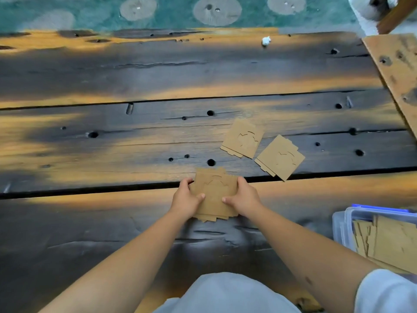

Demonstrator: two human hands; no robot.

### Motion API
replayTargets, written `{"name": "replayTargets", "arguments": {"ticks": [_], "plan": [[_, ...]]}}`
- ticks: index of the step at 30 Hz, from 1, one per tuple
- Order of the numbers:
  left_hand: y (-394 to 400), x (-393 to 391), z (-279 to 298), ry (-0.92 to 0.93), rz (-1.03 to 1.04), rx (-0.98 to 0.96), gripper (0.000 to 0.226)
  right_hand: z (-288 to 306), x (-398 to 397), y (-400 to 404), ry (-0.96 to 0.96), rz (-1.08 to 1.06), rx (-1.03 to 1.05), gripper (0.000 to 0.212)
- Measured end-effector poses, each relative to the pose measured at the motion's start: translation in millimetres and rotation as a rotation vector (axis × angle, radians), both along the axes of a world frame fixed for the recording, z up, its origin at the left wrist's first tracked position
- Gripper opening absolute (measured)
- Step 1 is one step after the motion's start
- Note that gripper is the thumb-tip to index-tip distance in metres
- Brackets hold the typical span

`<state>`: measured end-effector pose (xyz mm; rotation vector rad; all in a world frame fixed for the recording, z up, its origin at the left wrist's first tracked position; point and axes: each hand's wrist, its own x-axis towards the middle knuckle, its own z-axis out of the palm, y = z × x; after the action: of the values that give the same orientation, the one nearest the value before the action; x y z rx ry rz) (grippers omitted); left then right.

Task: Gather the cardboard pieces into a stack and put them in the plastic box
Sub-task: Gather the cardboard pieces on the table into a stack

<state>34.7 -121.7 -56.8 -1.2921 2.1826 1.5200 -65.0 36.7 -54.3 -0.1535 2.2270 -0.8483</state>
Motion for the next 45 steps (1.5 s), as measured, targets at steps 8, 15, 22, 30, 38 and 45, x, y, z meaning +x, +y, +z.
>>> {"name": "replayTargets", "arguments": {"ticks": [8,15,22,30,38,45], "plan": [[64.6,-25.4,20.0,-0.035,-0.068,0.031,0.062,20.1,-20.6,66.3,0.017,-0.083,-0.04,0.054],[115.3,-83.0,25.4,-0.026,-0.085,0.036,0.081,33.1,-64.7,119.2,0.14,-0.147,-0.018,0.072],[156.7,-153.3,6.2,-0.031,0.092,0.162,0.041,25.0,-142.8,146.4,0.184,-0.082,0.075,0.073],[169.8,-204.7,-10.3,-0.139,0.223,0.136,0.035,-3.0,-207.8,139.5,0.184,0.079,0.188,0.08],[176.3,-221.0,-19.7,-0.093,0.449,0.21,0.041,-27.5,-238.2,122.0,0.197,0.263,0.251,0.092],[170.9,-216.9,-24.1,-0.121,0.394,0.216,0.055,-31.2,-235.1,127.6,0.121,0.261,0.309,0.103]]}}
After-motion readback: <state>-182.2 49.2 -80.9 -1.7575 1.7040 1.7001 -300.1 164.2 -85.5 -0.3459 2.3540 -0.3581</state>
